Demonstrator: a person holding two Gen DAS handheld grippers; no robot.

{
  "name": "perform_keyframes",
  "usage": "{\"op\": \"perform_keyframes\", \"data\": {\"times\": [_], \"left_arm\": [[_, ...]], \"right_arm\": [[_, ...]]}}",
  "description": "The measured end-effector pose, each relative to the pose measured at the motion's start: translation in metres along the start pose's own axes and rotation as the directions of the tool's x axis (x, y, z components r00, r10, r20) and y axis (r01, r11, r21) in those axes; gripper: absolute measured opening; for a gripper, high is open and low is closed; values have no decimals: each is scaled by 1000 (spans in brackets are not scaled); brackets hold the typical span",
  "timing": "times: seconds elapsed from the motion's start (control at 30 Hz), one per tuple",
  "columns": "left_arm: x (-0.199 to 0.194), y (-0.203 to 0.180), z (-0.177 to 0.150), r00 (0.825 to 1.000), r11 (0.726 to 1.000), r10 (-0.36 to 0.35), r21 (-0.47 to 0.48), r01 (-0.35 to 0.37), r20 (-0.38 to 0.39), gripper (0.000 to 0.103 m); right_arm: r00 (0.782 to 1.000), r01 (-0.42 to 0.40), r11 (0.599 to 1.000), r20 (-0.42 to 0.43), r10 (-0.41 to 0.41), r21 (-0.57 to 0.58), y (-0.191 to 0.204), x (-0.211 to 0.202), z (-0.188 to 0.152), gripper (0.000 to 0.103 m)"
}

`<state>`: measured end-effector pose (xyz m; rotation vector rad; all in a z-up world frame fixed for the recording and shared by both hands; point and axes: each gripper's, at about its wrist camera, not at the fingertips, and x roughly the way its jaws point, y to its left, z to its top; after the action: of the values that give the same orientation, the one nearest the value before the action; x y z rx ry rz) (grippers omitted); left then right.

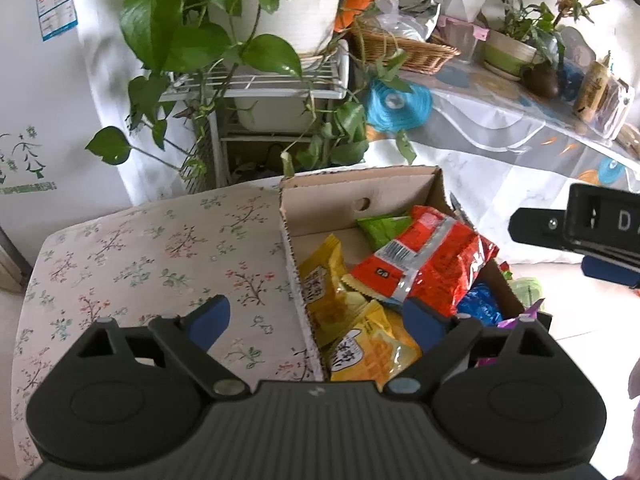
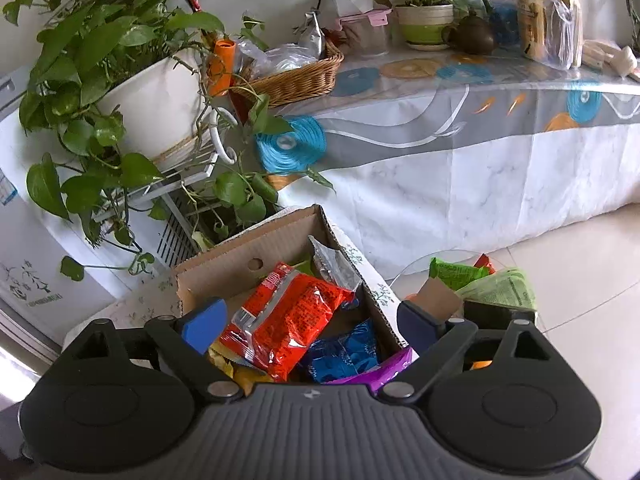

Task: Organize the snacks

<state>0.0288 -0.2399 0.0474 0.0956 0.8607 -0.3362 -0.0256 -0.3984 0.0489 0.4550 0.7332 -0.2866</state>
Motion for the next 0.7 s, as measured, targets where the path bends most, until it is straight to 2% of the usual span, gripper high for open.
{"op": "perform_keyframes", "data": {"times": [0.4,0.7], "left_arm": [[-16,8,-2,999,999,31,-11,-32,-33,96],[-24,13,4,997,997,73,-33,-74,-32,98]], "right_arm": [[996,88,994,18,-87,-65,0,-11,-6,103],[993,118,989,-18,-120,-88,-5,-16,-23,103]]}}
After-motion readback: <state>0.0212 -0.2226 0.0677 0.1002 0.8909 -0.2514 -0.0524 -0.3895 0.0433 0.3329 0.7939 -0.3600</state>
